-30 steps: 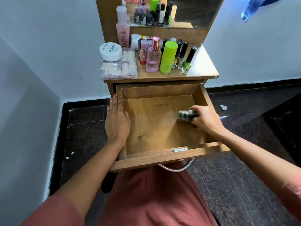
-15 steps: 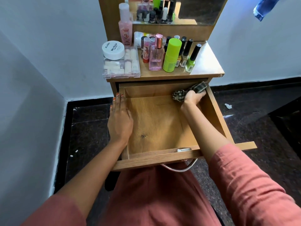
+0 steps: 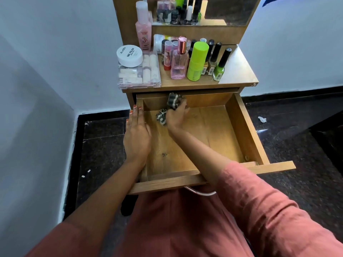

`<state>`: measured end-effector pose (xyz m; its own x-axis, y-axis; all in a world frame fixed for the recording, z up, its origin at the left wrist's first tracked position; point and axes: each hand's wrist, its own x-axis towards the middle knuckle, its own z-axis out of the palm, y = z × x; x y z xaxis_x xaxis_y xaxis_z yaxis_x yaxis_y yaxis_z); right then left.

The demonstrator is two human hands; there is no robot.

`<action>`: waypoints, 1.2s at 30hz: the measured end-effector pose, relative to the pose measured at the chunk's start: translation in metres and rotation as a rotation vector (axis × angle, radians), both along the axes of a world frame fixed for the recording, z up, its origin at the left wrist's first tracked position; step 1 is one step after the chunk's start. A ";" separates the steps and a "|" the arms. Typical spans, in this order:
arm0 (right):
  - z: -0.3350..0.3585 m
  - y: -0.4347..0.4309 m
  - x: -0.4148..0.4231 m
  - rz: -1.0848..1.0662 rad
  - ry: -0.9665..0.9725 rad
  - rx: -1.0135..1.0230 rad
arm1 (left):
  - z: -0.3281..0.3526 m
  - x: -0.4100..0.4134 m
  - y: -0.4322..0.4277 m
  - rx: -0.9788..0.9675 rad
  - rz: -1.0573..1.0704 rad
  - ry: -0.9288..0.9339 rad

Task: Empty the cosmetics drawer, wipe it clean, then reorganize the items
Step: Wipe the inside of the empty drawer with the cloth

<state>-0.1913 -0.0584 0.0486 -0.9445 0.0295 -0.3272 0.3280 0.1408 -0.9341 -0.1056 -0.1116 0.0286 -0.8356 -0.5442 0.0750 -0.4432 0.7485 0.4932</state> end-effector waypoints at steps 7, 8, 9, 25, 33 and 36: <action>0.001 0.051 -0.034 -0.271 0.017 0.017 | 0.002 -0.002 0.000 0.005 -0.011 0.038; 0.000 0.062 -0.042 -0.348 0.004 -0.002 | 0.001 0.000 0.000 0.007 -0.009 0.038; 0.000 0.073 -0.050 -0.429 -0.013 -0.027 | 0.000 0.001 0.001 0.010 -0.007 0.036; -0.013 0.026 -0.024 -0.307 0.109 0.052 | 0.004 -0.003 0.007 0.050 -0.008 0.028; -0.039 -0.003 0.004 0.259 0.408 0.294 | 0.003 -0.001 0.004 0.061 0.013 0.009; -0.029 -0.012 0.008 0.325 0.501 0.257 | 0.005 -0.005 0.005 0.058 0.016 0.009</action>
